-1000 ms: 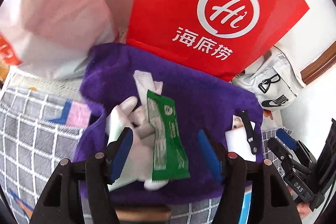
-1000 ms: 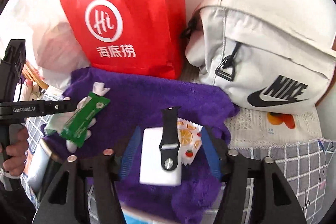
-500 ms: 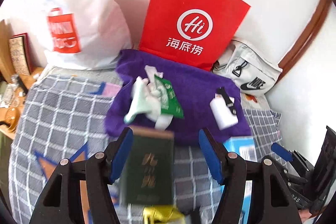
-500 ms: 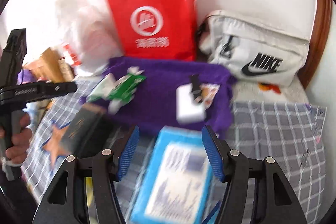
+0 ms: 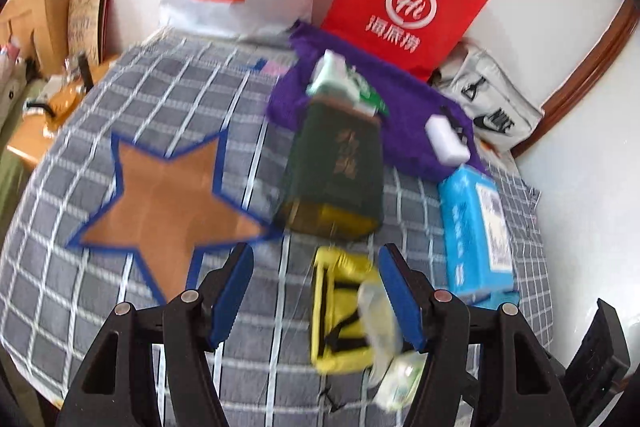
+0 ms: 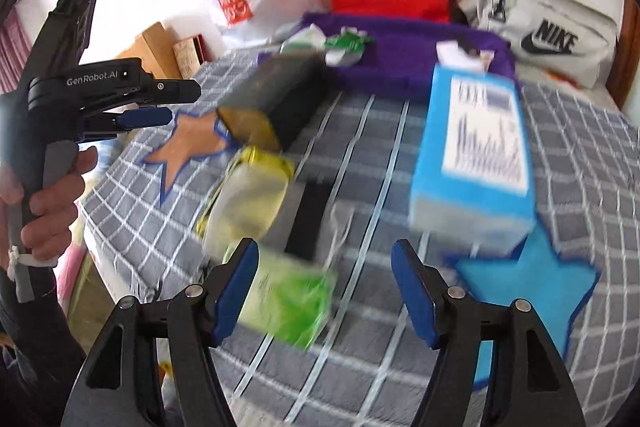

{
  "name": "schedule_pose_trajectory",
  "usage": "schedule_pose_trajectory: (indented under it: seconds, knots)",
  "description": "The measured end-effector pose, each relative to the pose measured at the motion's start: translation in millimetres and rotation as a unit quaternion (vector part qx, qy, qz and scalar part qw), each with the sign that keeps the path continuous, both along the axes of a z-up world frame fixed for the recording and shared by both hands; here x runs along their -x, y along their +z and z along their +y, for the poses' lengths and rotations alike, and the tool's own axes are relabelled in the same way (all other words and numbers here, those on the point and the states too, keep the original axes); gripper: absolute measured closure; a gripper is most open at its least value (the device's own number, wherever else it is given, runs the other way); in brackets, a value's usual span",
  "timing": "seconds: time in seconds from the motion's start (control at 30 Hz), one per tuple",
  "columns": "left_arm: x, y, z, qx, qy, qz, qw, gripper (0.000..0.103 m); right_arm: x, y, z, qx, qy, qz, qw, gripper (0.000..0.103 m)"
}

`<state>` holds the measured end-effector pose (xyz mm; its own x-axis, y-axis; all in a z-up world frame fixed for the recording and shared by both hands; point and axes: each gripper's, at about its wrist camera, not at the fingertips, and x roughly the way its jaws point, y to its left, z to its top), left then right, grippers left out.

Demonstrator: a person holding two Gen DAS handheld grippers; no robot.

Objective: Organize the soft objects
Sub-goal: 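Move the left tool to the yellow mesh pouch while the right tool grasps the light green tissue packet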

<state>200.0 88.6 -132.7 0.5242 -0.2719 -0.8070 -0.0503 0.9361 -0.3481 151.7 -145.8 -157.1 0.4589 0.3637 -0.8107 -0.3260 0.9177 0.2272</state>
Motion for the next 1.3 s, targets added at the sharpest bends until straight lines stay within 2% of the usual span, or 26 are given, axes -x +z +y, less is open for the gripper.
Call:
schedule_pose_trajectory:
  seconds: [0.17, 0.33, 0.57, 0.67, 0.73, 0.77, 0.8, 0.83, 1.0, 1.07, 1.13, 1.2, 1.3]
  knots:
    - [28.4, -12.4, 7.6, 0.018, 0.000, -0.002, 0.9998, 0.040, 16.0, -13.9, 4.2, -0.037, -0.016, 0.033, 0.999, 0.028]
    - [45.8, -22.3, 10.3, 0.016, -0.009, -0.001, 0.9998, 0.040, 22.7, -19.0, 9.3, -0.059, -0.041, 0.039, 0.997, 0.022]
    - [54.1, -29.0, 15.2, 0.017, -0.019, 0.005, 0.9997, 0.039, 15.8, -29.8, 30.7, -0.031, -0.055, 0.038, 0.997, 0.021]
    - [54.0, -28.2, 14.6, 0.009, -0.022, 0.003, 0.9997, 0.039, 12.4, -33.7, 34.2, -0.034, -0.056, 0.036, 0.997, 0.021]
    - [53.7, -28.8, 13.1, 0.008, -0.024, 0.003, 0.9997, 0.039, 12.5, -33.8, 33.7, -0.042, -0.052, 0.035, 0.997, 0.033]
    - [52.8, -29.7, 11.3, 0.007, -0.026, 0.005, 0.9996, 0.039, 12.9, -33.5, 32.1, -0.045, -0.051, 0.033, 0.997, 0.035]
    - [52.4, -31.0, 9.0, 0.005, -0.029, 0.006, 0.9995, 0.039, 14.6, -32.2, 29.9, -0.046, -0.049, 0.030, 0.997, 0.041]
    - [51.4, -32.7, 5.7, 0.002, -0.033, 0.008, 0.9994, 0.039, 16.0, -30.9, 28.3, -0.045, -0.048, 0.027, 0.997, 0.052]
    - [47.2, -42.1, -5.5, -0.007, -0.042, 0.021, 0.9989, 0.039, 24.6, -26.1, 17.4, -0.034, -0.040, 0.029, 0.998, 0.054]
    - [47.0, -44.2, -6.4, -0.007, -0.039, 0.024, 0.9989, 0.039, 28.3, -25.9, 13.7, -0.031, -0.039, 0.025, 0.998, 0.051]
    - [46.8, -46.3, -6.1, -0.006, -0.035, 0.029, 0.9989, 0.039, 32.4, -26.2, 11.7, -0.040, -0.029, 0.025, 0.998, 0.034]
    - [46.8, -48.6, -5.5, -0.005, -0.033, 0.032, 0.9989, 0.039, 35.3, -27.8, 12.4, -0.054, -0.021, 0.022, 0.998, 0.027]
    - [48.0, -51.2, -5.6, -0.005, -0.034, 0.038, 0.9987, 0.039, 32.8, -36.4, 18.6, -0.049, -0.020, 0.029, 0.998, 0.027]
